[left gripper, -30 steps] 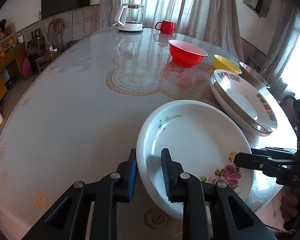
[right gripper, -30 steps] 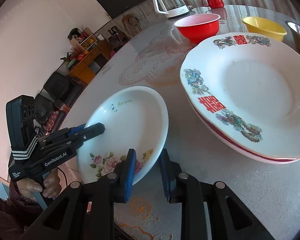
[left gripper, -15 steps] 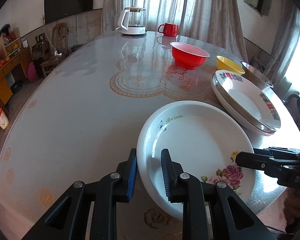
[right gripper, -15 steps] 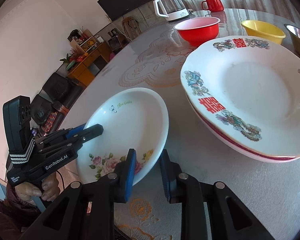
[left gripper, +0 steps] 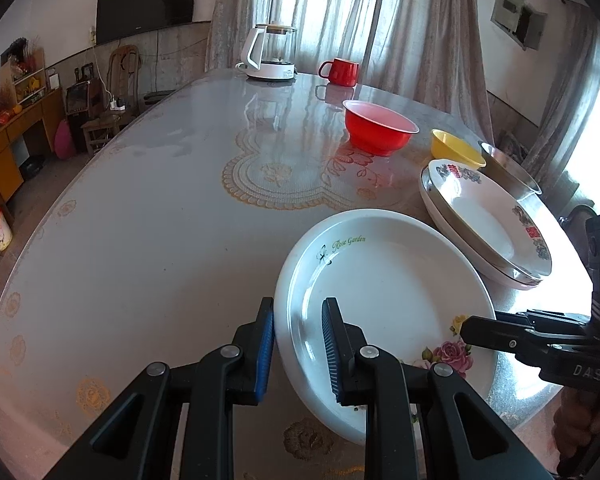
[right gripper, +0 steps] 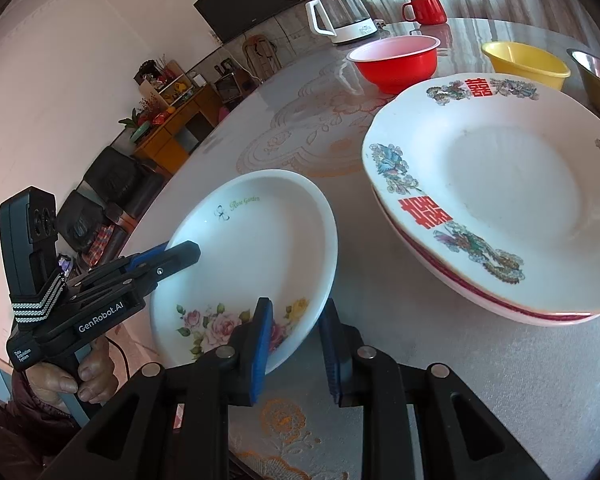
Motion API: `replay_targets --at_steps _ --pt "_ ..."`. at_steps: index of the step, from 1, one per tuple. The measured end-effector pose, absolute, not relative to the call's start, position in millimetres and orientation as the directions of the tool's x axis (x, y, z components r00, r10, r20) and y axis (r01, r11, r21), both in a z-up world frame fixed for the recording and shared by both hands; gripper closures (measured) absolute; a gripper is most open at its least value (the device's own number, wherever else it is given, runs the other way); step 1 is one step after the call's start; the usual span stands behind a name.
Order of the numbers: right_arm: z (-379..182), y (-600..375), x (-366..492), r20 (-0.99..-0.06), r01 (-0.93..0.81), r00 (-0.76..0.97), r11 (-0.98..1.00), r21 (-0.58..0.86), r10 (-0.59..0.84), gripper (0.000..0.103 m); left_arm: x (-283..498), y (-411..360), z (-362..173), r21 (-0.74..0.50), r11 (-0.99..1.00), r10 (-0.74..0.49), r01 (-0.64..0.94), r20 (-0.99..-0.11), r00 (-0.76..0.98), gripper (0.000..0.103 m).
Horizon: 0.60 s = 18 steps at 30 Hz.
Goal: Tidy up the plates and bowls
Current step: 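Carry the white rose-print plate over the double-happiness plate stack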
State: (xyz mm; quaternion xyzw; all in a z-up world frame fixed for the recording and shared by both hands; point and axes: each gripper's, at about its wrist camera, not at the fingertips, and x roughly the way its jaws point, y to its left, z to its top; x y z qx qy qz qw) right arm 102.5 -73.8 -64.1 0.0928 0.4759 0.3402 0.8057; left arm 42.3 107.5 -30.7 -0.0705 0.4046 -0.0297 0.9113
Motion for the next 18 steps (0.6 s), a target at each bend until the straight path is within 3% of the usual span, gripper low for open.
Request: replay_targets --at_steps 18 --pt "-46.5 -87.1 104.0 -0.658 -0.443 0.380 0.753 0.487 0.650 0.087 44.8 114.7 -23.0 -0.294 0.956 -0.221 0.018 -0.674 0.705 0.080"
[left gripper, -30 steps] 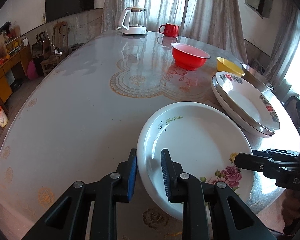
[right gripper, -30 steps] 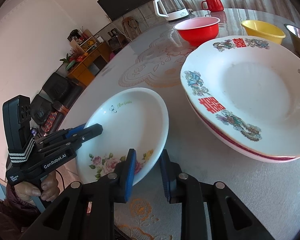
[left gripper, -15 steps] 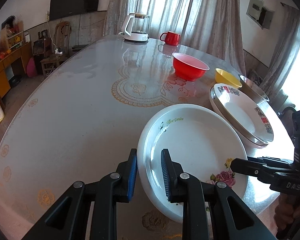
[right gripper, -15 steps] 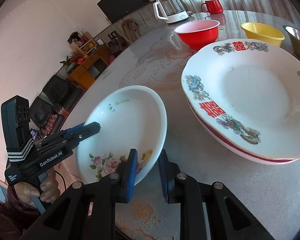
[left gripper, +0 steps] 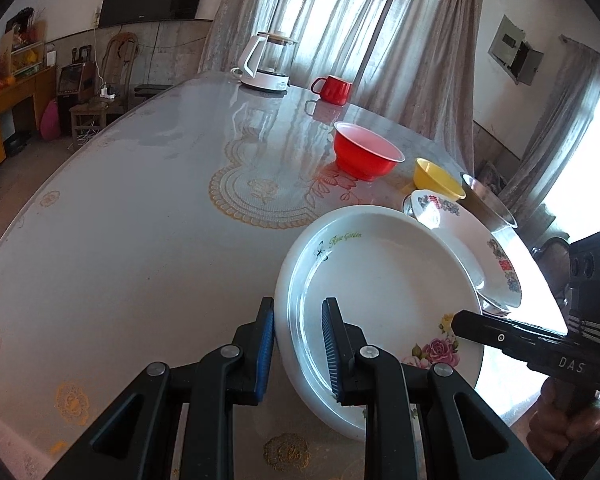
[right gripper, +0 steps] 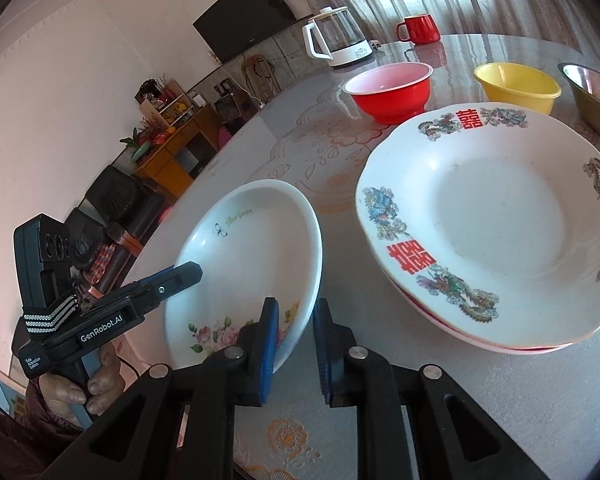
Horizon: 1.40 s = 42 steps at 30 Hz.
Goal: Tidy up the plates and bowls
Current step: 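Carry the white rose-print plate over the double-happiness plate stack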
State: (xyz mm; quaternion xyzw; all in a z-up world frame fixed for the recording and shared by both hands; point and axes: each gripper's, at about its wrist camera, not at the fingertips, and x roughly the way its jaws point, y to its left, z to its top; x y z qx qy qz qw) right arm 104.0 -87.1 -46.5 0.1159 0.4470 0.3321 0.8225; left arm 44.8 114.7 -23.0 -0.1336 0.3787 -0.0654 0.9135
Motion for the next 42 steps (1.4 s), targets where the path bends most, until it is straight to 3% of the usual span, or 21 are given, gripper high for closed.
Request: replay_targets --at_steps 18,30,42 --pt "-22.9 -144.9 103.8 -0.599 -0.342 0.528 0.796 0.499 0.602 0.087 88.7 56.1 27.8 -0.263 0.948 -0.301 0.179 -0.565 0.768 0.080" --pt "-19.0 -202.8 109.8 -0.620 -0.181 0.620 0.857 0.483 0.481 0.087 122.3 -7.5 24.9 -0.266 0.911 -0.412 0.314 -0.586 0.698 0.080" --pt "-34.6 -222.6 122.1 -0.669 -0.075 0.618 0.878 0.472 0.412 0.087 143.0 -26.4 2.1 -0.281 0.909 -0.415 0.307 -0.658 0.628 0.080"
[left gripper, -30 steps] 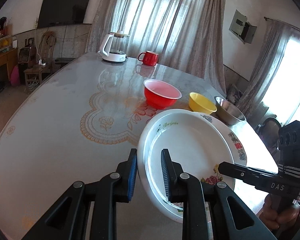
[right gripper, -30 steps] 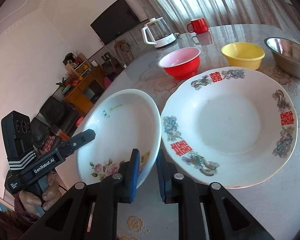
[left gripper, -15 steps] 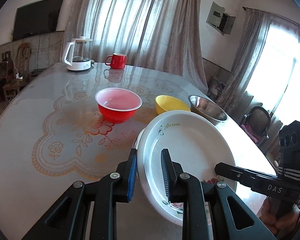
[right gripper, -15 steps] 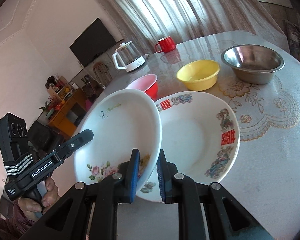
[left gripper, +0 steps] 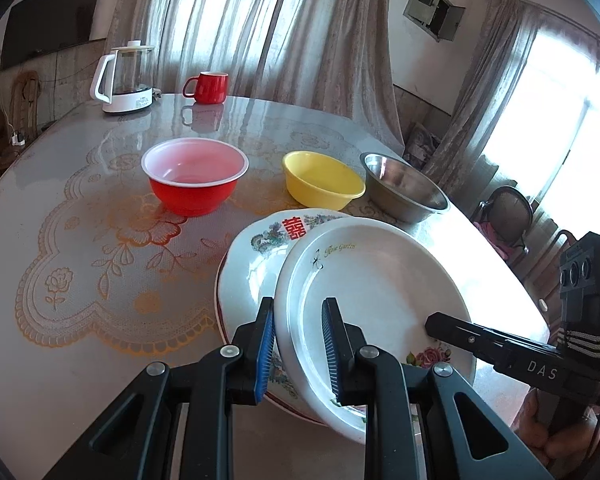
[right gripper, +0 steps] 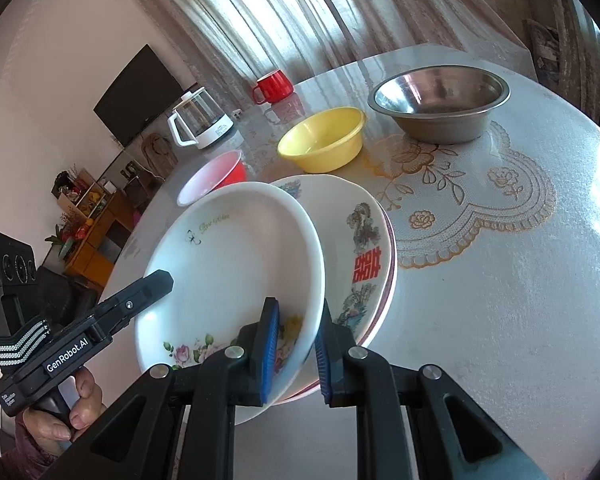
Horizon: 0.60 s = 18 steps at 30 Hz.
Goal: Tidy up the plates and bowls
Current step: 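Lower the rose-print plate onto the stack and open the right gripper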
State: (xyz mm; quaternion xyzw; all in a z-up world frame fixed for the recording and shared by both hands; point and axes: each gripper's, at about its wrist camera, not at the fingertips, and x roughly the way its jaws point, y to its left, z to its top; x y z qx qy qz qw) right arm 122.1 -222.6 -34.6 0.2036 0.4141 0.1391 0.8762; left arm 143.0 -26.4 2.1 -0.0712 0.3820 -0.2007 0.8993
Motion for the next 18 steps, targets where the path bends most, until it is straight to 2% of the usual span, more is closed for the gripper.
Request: replay_targets --at_steps 18 --pt "-35.4 -208.1 130.2 -0.708 -0.091 0.622 0.929 0.358 0.334 0.081 142.0 -17.5 -5.8 -0.325 0.906 -0.423 0.271 -0.670 0.611 0.080"
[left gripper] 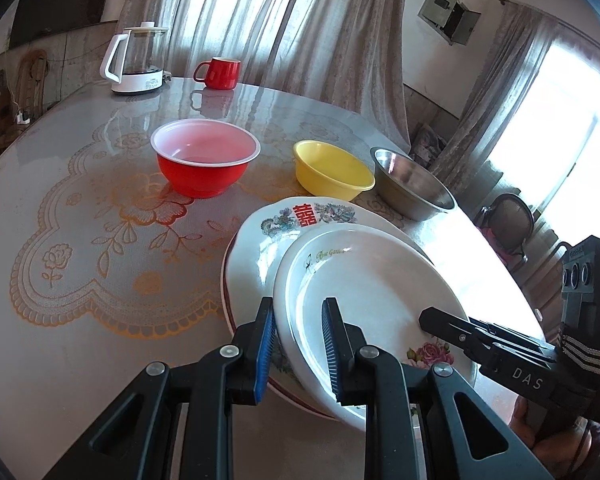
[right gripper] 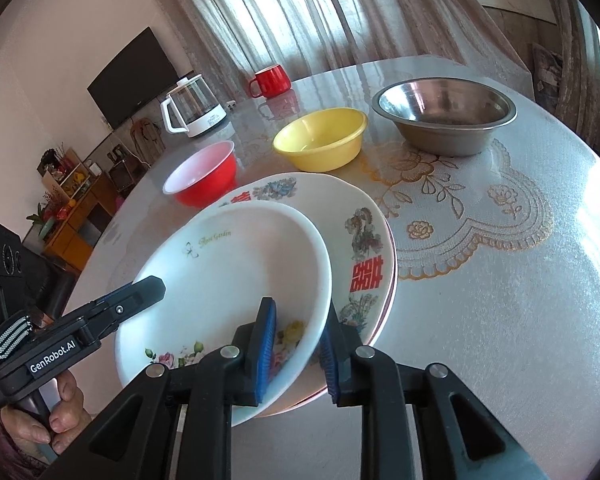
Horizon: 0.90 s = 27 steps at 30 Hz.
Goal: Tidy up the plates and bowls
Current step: 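Lower the rose-print plate onto the stack and open the right gripper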
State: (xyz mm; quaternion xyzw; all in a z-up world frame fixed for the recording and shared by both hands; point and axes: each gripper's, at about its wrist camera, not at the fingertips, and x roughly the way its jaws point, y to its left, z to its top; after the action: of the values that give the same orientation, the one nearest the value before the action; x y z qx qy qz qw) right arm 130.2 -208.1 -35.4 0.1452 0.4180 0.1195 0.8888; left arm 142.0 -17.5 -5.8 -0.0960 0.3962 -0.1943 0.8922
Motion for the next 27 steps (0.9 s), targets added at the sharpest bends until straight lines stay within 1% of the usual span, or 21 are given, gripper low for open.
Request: replay_targets --at_steps 5,9,19,21,27 --pt "-35.5 -203.8 133.9 -0.722 -0.094 0.618 0.941 0.326 0.312 0.079 142.7 -17.3 -8.9 -0.319 0.911 -0.411 0.260 -0.677 0.610 0.080" --pt "-35.1 -197.5 136.3 -0.739 -0.104 0.613 0.956 0.275 0.279 0.078 144.6 -15.1 -9.0 -0.331 0.909 -0.416 0.254 -0.677 0.607 0.080" --pt "-34.7 -196.8 137.2 -0.745 -0.100 0.607 0.957 0.271 0.275 0.077 149.7 -19.7 -7.4 -0.304 0.917 -0.398 0.257 -0.694 0.600 0.080" --pt "-34.1 -197.3 136.9 -0.743 -0.099 0.606 0.954 0.284 0.285 0.073 149.3 -19.4 -7.6 -0.300 0.917 -0.398 0.261 -0.693 0.602 0.080" --pt "-31.6 -201.2 135.9 -0.740 -0.079 0.609 0.950 0.301 0.285 0.070 150.2 -20.1 -8.3 -0.295 0.918 -0.397 0.266 -0.696 0.598 0.080"
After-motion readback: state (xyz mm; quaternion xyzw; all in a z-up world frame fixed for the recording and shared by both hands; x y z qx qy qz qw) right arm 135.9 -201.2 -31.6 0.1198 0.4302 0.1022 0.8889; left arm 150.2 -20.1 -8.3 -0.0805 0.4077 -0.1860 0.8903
